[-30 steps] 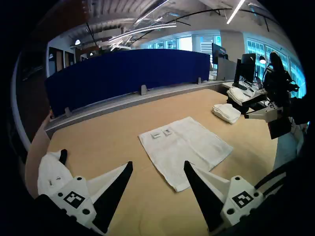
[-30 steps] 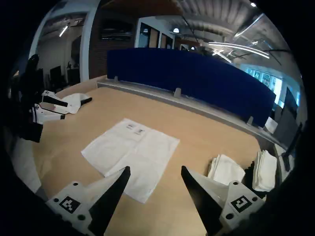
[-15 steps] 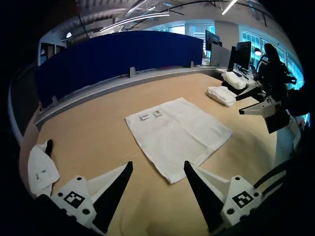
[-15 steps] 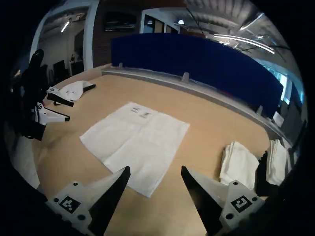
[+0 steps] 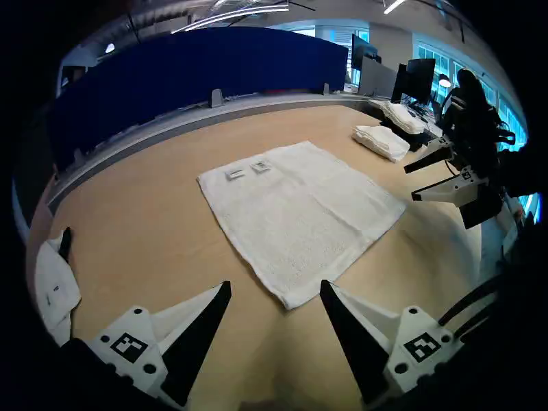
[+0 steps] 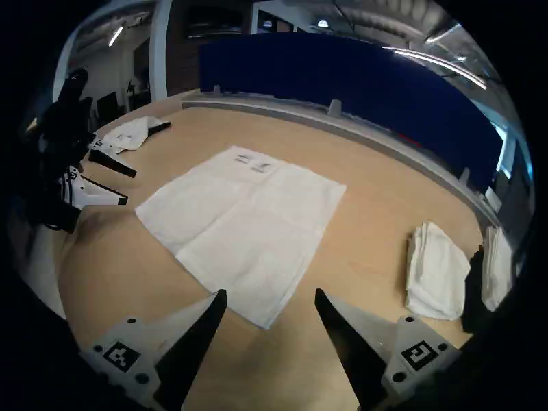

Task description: Fold towel

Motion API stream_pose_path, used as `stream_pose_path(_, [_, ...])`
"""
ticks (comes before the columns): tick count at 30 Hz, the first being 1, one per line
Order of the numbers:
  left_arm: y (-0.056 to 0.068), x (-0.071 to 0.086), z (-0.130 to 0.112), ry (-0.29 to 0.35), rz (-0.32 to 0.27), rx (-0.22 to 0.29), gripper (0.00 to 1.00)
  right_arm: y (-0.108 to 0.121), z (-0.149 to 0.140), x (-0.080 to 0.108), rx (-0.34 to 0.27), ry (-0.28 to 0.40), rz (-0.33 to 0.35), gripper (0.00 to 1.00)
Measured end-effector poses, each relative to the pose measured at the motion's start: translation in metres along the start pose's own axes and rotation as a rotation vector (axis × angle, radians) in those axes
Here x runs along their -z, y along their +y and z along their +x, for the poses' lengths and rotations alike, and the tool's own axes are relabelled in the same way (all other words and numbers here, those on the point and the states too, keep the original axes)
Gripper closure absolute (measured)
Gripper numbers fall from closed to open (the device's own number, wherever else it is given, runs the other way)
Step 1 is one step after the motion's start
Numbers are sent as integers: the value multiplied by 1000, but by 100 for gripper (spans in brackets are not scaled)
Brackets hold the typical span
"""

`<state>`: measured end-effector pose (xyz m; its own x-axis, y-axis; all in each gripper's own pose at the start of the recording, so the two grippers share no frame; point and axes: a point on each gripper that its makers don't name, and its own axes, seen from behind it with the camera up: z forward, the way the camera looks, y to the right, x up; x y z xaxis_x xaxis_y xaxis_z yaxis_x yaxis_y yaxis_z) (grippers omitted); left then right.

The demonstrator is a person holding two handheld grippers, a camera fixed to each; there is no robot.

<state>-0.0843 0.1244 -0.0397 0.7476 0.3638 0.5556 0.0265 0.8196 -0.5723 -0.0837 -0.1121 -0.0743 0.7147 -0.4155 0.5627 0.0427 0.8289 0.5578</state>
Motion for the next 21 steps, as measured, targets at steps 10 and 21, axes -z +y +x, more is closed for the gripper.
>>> stream_pose_path(10, [10, -13, -16, -56, -27, -17, 4, -4, -19, -5, -6, -34, 13, 3])
stream_pose_path(21, [17, -23, -26, -109, -37, -14, 5, -9, -36, -9, 3, -75, 30, 16])
